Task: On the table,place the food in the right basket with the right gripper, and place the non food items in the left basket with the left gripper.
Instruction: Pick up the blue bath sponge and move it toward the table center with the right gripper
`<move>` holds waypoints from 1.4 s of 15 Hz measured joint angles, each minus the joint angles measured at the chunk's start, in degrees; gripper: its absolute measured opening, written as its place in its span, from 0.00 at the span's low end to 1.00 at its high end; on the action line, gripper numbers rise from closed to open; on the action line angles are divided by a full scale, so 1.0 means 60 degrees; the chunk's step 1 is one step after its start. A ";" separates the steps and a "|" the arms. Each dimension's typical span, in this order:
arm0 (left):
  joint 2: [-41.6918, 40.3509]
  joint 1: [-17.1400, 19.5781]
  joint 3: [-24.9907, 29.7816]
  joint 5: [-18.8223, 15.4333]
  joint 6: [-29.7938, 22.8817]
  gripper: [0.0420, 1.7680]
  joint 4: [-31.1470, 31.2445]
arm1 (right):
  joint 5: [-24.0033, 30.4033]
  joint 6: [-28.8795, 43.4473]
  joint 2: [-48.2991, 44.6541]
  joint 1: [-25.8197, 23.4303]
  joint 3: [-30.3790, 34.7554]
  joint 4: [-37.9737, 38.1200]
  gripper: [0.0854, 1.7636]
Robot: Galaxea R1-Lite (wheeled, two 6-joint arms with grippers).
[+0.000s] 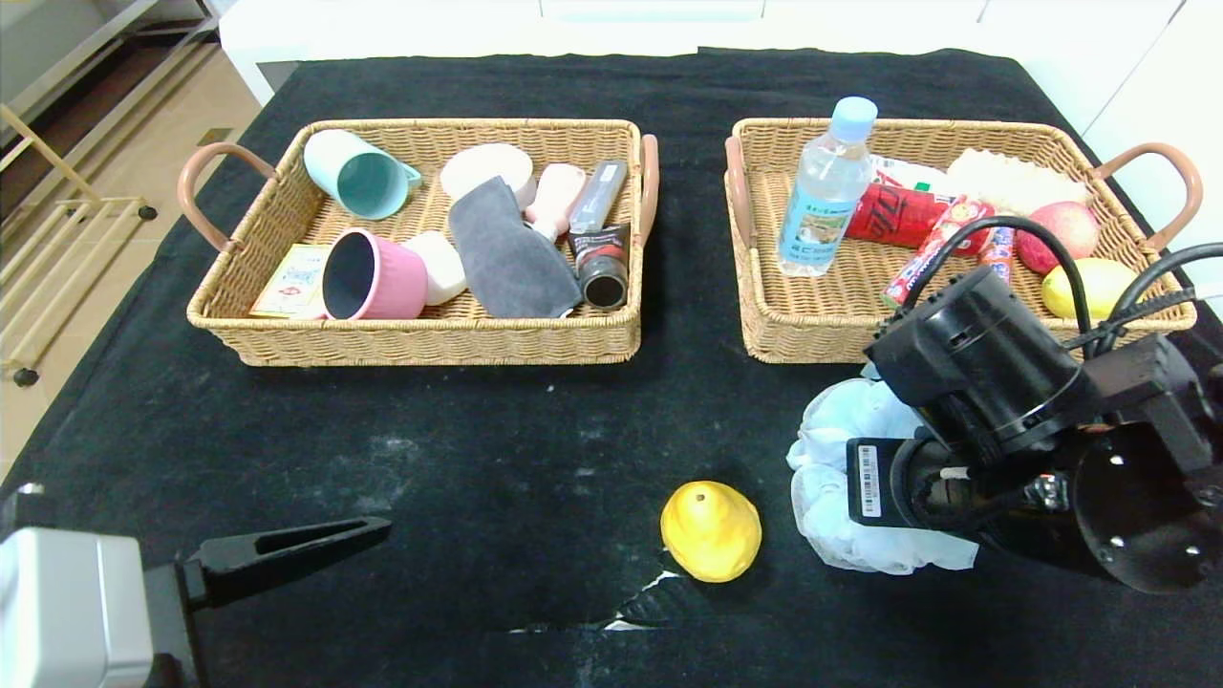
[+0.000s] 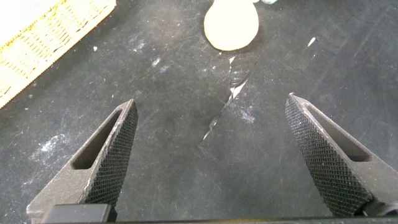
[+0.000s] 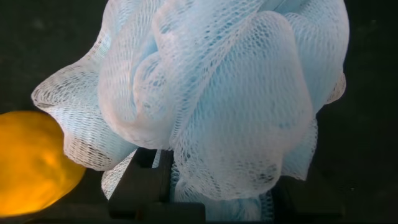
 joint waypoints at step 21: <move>-0.0845 0.0047 -0.0230 0.0073 0.0254 0.97 0.0028 | 0.5892 -0.1504 0.0660 0.1621 -0.4061 -0.0142 0.40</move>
